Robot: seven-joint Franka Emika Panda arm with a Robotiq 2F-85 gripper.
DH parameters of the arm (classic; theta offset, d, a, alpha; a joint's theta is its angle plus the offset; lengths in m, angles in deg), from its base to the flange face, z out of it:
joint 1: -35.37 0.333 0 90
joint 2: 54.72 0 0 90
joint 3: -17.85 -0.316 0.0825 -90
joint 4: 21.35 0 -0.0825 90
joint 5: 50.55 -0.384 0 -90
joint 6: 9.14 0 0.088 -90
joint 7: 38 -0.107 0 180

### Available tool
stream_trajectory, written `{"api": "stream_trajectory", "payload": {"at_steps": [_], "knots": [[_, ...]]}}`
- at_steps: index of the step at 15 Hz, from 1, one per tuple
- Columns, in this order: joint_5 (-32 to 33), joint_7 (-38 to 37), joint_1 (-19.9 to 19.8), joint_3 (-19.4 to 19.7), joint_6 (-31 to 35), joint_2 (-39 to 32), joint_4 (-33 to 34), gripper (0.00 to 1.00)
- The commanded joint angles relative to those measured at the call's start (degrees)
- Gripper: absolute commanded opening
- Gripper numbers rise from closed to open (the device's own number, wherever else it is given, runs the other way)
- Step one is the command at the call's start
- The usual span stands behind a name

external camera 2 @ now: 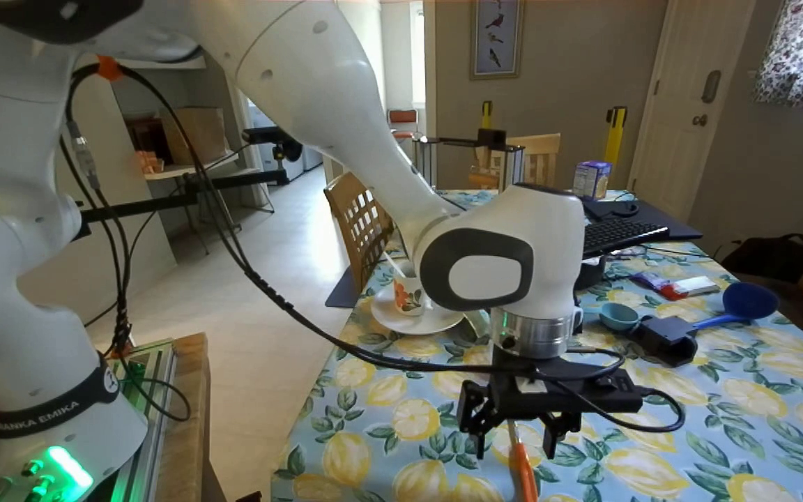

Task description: Use the spatula to pick up the packet and put it on the plate

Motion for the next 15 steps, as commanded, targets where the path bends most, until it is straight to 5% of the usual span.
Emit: {"api": "stream_trajectory", "payload": {"at_steps": [1, 8, 11, 15], "knots": [[-0.04, -2.22, -0.47, 0.04, -1.57, -4.7, 5.9, 0.89], [-1.35, -3.99, -2.23, -0.74, -2.53, -7.89, 9.39, 0.68], [-1.7, -4.49, -2.67, -0.97, -2.19, -7.68, 9.25, 0.35], [-1.69, -5.34, -2.9, -0.96, -2.05, -7.54, 9.37, 0.08]]}}
